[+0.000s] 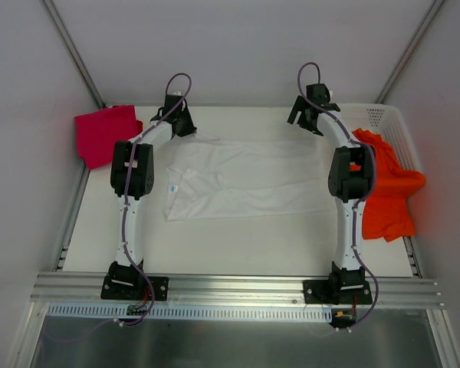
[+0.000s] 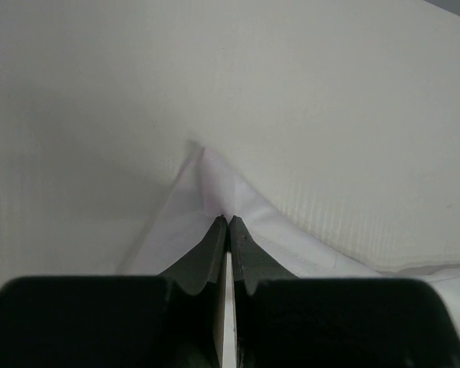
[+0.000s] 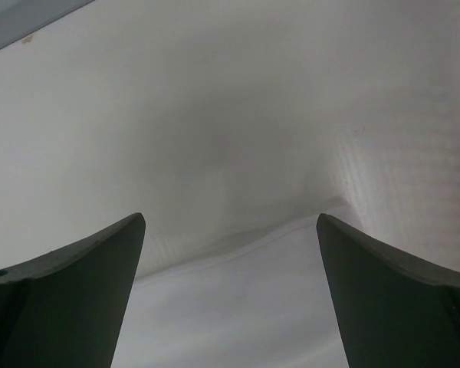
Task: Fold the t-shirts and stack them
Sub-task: Fold the tshirt
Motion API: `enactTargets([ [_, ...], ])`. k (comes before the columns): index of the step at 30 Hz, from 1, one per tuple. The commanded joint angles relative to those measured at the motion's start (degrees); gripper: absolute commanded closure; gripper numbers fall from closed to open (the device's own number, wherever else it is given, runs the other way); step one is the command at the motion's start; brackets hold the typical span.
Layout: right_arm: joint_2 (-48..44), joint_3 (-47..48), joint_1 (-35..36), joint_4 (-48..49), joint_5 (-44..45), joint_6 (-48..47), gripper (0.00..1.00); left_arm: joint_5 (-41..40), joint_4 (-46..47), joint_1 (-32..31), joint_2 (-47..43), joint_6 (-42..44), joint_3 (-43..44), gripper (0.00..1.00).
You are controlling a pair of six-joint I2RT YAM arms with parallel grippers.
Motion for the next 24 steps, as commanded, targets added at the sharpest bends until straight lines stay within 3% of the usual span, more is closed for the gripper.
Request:
enactTargets([
  [1, 0.43, 4.97, -0.61, -7.19, 10.7, -0.63, 0.01, 1.6, 2.17, 0.44, -1.48, 0.16, -0.18, 1.0],
  [4, -2.38, -0.2, -1.75, -7.64, 13.61, 2.69, 0.0, 1.6, 2.26, 0.44, -1.4, 0.07, -0.27, 1.0],
  [6, -3.7, -4.41, -3.15, -7.29, 10.72, 4.38, 0.01, 1.69, 2.17, 0.53, -1.48, 0.07, -0.27, 1.0],
  [13, -5.56, -8.73, -3.69, -8.78, 11.33, 7.29, 0.01, 1.69, 2.26, 0.53, -1.48, 0.07, -0.27, 1.0],
  [24, -1.25, -3.03, -5.35, -8.69, 6.23, 7.99, 0.04, 2.04, 2.52, 0.44, -1.66, 0.25, -0.62, 1.0],
])
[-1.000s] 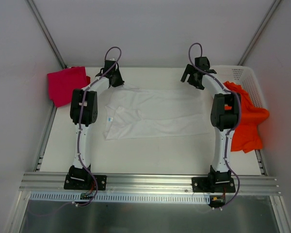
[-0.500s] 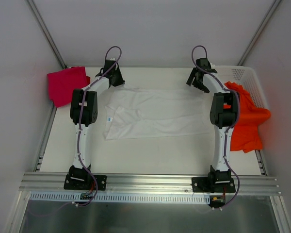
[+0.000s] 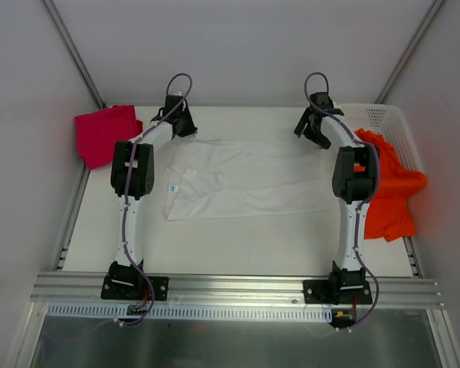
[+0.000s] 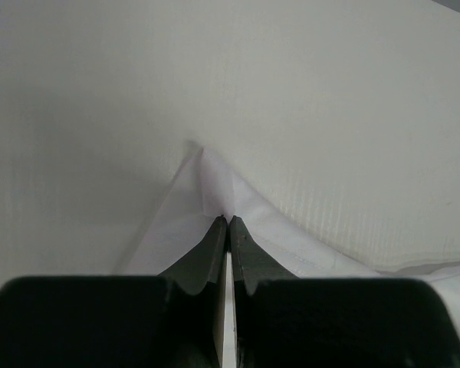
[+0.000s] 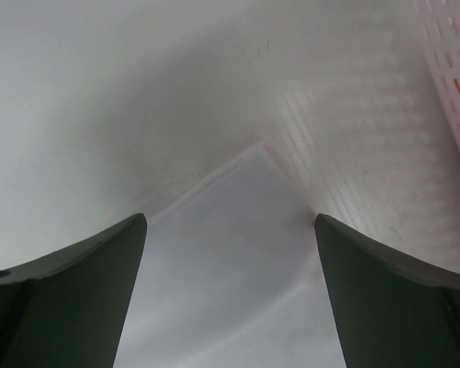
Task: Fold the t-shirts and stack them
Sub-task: Fold the tshirt
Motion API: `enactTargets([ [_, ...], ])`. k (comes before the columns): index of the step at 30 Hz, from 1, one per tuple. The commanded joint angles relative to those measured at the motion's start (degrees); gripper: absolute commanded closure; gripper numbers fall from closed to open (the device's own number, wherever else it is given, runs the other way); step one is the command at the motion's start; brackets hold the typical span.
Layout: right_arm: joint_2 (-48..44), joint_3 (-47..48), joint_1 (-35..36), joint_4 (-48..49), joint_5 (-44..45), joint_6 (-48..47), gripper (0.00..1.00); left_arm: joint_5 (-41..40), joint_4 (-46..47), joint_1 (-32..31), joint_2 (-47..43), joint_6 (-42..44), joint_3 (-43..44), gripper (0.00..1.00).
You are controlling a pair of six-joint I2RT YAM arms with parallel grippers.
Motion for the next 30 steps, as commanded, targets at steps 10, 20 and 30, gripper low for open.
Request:
enactTargets([
  [10, 3.97, 6.74, -5.6, -2.64, -3.86, 3.43, 0.27, 2.15, 2.11, 0.53, -1.48, 0.6, 0.01, 1.0],
  [20, -0.15, 0.42, -5.6, -2.55, -3.87, 6.42, 0.19, 1.89, 2.11, 0.44, -1.4, 0.42, 0.01, 1.0],
  [30, -0.78, -4.25, -11.13, -4.3, -8.07, 10.02, 0.16, 1.89, 2.11, 0.44, -1.84, 0.33, -0.69, 1.0],
])
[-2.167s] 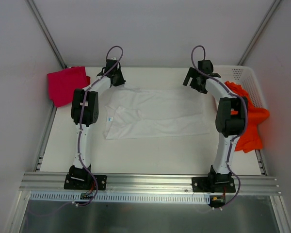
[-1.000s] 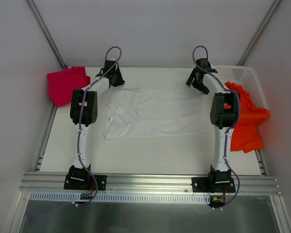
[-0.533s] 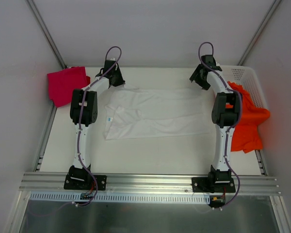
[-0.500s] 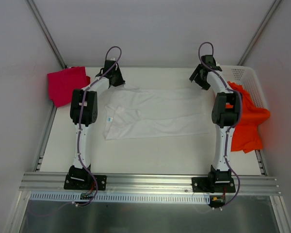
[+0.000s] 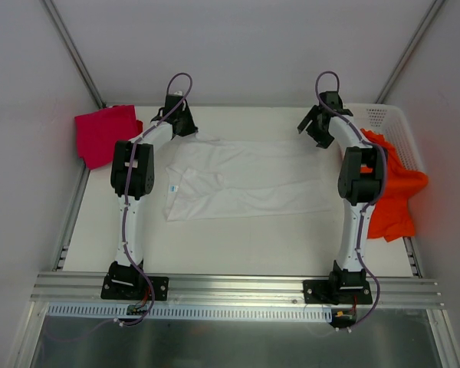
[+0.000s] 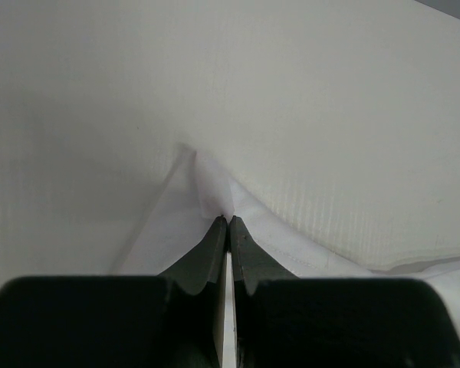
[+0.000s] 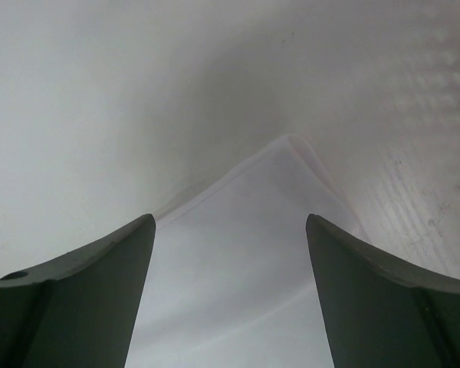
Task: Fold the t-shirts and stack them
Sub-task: Fold the tshirt
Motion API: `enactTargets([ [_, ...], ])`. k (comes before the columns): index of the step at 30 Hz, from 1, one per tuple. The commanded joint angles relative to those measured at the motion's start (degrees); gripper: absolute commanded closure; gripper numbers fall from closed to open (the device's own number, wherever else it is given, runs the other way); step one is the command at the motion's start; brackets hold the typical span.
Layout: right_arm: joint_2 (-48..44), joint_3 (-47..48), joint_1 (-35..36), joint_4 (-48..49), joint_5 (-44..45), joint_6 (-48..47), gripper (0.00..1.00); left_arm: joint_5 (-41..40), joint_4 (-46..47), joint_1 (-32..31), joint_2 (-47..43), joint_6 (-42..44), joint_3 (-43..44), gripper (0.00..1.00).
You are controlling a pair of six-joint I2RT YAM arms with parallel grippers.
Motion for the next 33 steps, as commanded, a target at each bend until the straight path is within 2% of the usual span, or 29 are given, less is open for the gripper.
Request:
enactTargets([
  [1, 2.15, -1.23, -9.13, -7.08, -2.36, 4.62, 0.16, 0.88, 1.3, 0.44, -1.92, 0.33, -0.82, 1.0],
  [7, 5.24, 3.78, -13.26, -11.66, -6.08, 2.09, 0.17, 0.88, 1.3, 0.53, -1.93, 0.33, -0.91, 1.0],
  [11, 4.44, 7.1, -12.13, -12.25, -8.81, -9.22, 0.15, 1.15, 1.3, 0.53, -1.84, -0.02, -0.74, 1.0],
  [14, 7.59, 18.86, -9.59, -22.44, -4.7, -18.2, 0.12, 1.32, 1.3, 0.44, -1.92, -0.63, -1.17, 1.0],
  [15, 8.91, 26.03, -8.97, -25.51, -2.24, -20.4, 0.11, 1.5, 1.3, 0.44, -1.92, -0.81, -1.26, 1.0],
  [17, 11.37, 29.96, -8.08, -31.57, -1.17, -24.97, 0.1, 1.85, 1.3, 0.53, -1.84, -1.33, -1.35, 1.0],
  [21, 10.16, 25.5, -5.54, -33.89, 4.26, -31.04, 0.09, 2.46, 1.83, 0.35, -1.84, -2.48, -1.96, 1.0],
  [28, 11.38, 22.68, -3.25, -36.53, 8.94, -34.04, 0.09, 3.08, 2.97, 0.44, -2.98, -2.74, -4.51, 1.0],
  [33, 14.02, 26.96, -3.42, -34.6, 8.42, -36.15, 0.08, 3.52, 3.06, 0.18, -4.12, -2.21, -5.74, 1.0],
])
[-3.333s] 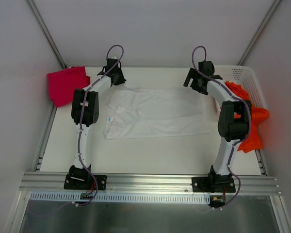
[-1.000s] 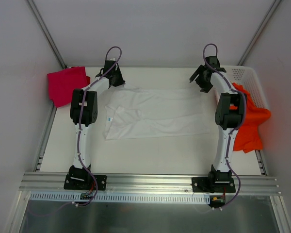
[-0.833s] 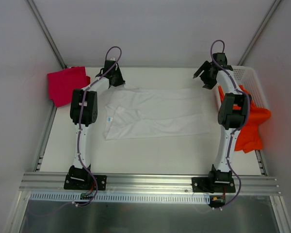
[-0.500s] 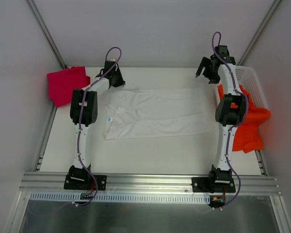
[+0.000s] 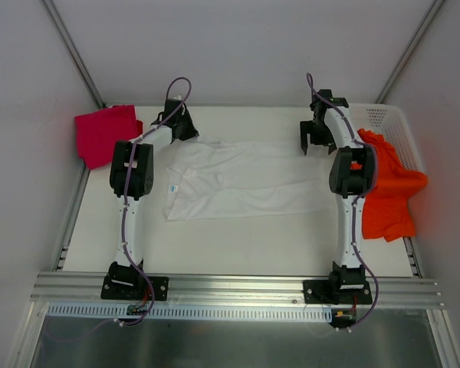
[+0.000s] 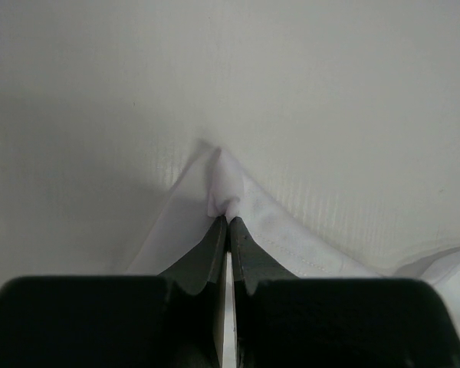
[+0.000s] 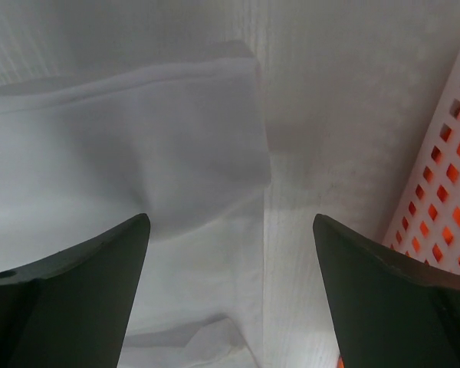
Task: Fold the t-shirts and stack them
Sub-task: Fold the tshirt
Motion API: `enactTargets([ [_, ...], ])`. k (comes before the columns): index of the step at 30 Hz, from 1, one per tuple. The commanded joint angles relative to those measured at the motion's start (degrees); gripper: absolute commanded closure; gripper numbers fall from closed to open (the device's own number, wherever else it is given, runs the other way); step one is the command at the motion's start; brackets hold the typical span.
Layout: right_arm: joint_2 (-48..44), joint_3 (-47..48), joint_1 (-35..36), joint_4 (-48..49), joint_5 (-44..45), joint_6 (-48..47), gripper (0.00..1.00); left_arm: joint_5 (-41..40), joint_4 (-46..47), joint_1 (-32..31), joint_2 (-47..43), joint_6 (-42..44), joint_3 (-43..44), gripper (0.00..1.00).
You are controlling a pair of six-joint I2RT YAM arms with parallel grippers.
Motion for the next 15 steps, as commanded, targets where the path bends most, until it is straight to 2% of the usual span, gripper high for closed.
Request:
enactTargets([
  [1, 2.91, 4.07, -3.92, -1.88, 6.19, -3.06, 0.07, 1.51, -0.5, 0.18, -4.29, -0.01, -1.92, 1.0],
  [7, 4.24, 5.22, -5.15, 6.2, 4.87, -3.42, 0.07, 1.68, -0.5, -0.35, -5.88, 0.87, -3.42, 1.0],
  [15, 5.12, 5.67, -5.51, 10.43, 4.43, -1.58, 0.06, 1.68, -0.5, -0.88, -6.67, 1.05, -2.98, 1.0],
])
